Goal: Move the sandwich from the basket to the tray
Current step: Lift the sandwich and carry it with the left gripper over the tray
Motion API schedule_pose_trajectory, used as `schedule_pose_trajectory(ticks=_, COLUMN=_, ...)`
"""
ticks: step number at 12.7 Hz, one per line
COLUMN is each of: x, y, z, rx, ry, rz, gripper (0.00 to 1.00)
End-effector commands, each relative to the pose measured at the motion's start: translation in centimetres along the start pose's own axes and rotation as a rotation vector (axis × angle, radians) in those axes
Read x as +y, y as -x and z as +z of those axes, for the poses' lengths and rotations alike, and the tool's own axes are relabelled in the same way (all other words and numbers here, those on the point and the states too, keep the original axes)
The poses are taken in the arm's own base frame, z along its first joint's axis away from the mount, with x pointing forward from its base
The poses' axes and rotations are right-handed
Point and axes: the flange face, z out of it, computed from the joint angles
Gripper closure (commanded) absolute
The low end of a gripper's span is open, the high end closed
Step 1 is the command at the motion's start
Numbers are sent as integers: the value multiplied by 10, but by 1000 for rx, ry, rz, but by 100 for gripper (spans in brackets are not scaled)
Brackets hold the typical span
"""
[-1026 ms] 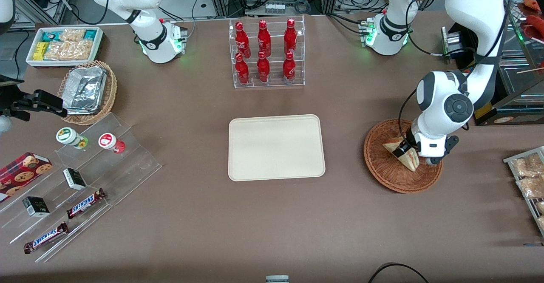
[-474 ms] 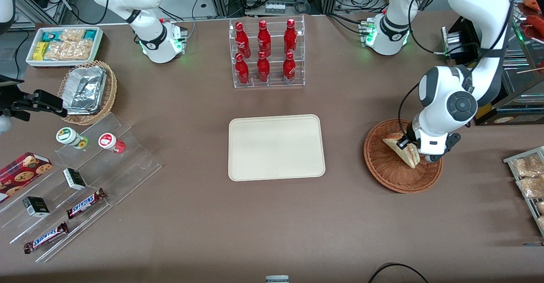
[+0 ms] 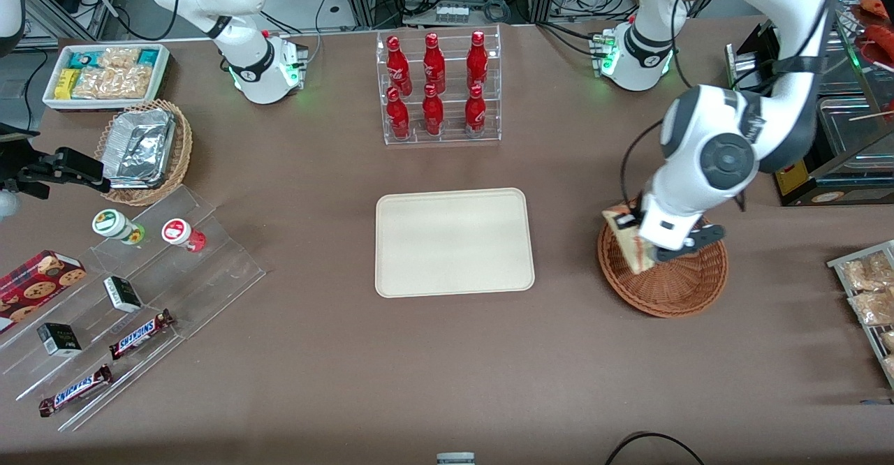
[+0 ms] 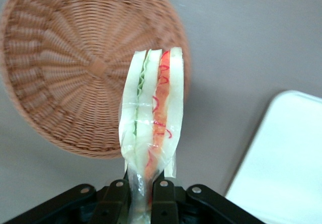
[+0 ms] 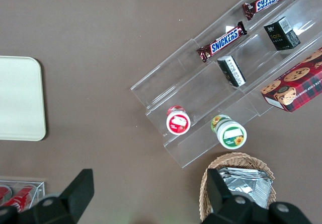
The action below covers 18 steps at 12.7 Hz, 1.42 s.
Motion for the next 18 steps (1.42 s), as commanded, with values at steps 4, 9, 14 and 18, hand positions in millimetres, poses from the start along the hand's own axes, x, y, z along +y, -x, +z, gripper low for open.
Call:
schedule_pose_trajectory(ticks=4, x=107, y=21, z=4, rx=-32, ry=59, rz=153, gripper=100)
schedule_pose_trajectory(ticks=9, x=208, y=67, z=28, rx=-15, ry=36, rz=264, gripper=100)
schedule_pose_trajectory(ticks=14, x=273, y=92, z=53, rx=-36, ry=70, rz=312, gripper=100)
schedule_pose_trajectory(ticks=18, x=302, y=105, z=73, rx=-26, ry=59, rz=286, gripper=100)
